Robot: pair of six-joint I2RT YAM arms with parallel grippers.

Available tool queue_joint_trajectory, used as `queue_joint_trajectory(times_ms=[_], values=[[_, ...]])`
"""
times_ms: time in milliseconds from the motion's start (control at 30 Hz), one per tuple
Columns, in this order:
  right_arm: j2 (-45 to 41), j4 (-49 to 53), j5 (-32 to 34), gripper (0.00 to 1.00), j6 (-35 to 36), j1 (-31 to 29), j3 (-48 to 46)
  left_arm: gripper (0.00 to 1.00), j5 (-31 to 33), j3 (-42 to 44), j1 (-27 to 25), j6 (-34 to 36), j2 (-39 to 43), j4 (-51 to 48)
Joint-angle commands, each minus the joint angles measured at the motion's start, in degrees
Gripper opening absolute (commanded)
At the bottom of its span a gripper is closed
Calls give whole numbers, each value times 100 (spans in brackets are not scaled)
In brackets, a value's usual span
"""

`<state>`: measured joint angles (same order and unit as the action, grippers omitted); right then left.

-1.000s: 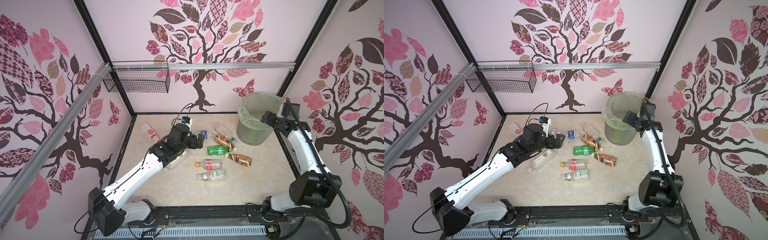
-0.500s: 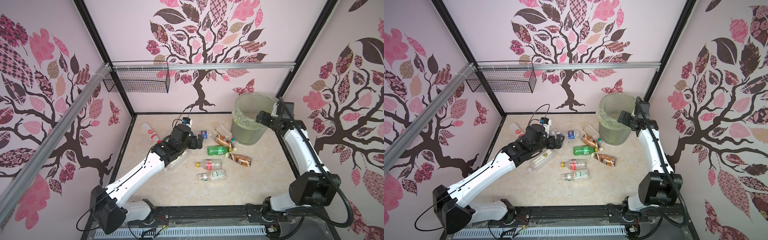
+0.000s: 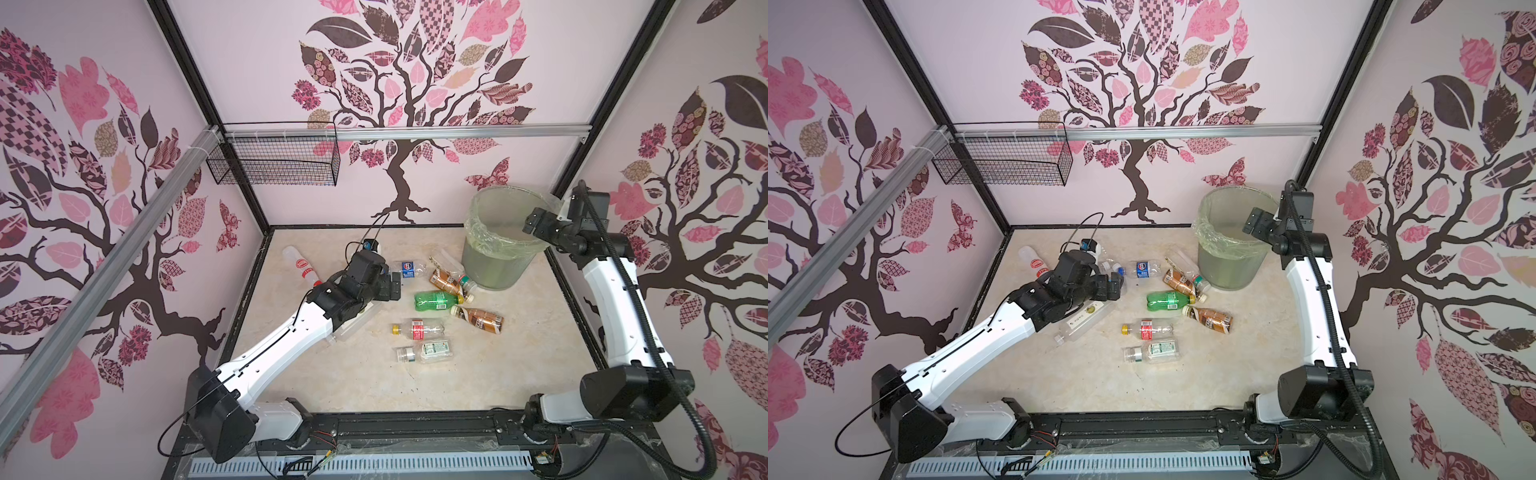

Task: Throw the plastic bottles in the bin

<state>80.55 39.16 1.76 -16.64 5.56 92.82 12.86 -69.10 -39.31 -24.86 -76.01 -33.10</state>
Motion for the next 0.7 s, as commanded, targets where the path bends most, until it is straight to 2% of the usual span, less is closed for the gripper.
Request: queue_joint_trajectory(times_ms=[0, 167, 400, 467, 567, 667], values=[[-482, 360, 174, 99, 216, -179, 220, 98, 20, -346, 0, -89, -119, -413], [-924, 452, 1491, 99, 473, -1567, -336, 98, -294, -380, 14, -254, -223, -716], [-1372, 636, 3143, 99, 352, -3763, -1772, 98, -1442, 251, 27, -440, 127, -114], [-1462, 552, 3154, 99, 7, -3994, -2344, 98, -1625, 443, 21, -467, 254, 94], [-1543, 184, 2704, 99, -289, -4010, -3280, 98, -1822, 668, 29, -551, 408, 346], [-1382, 164, 2912, 100, -267, -4010, -3840, 98, -1966, 791, 31, -615, 466, 376]])
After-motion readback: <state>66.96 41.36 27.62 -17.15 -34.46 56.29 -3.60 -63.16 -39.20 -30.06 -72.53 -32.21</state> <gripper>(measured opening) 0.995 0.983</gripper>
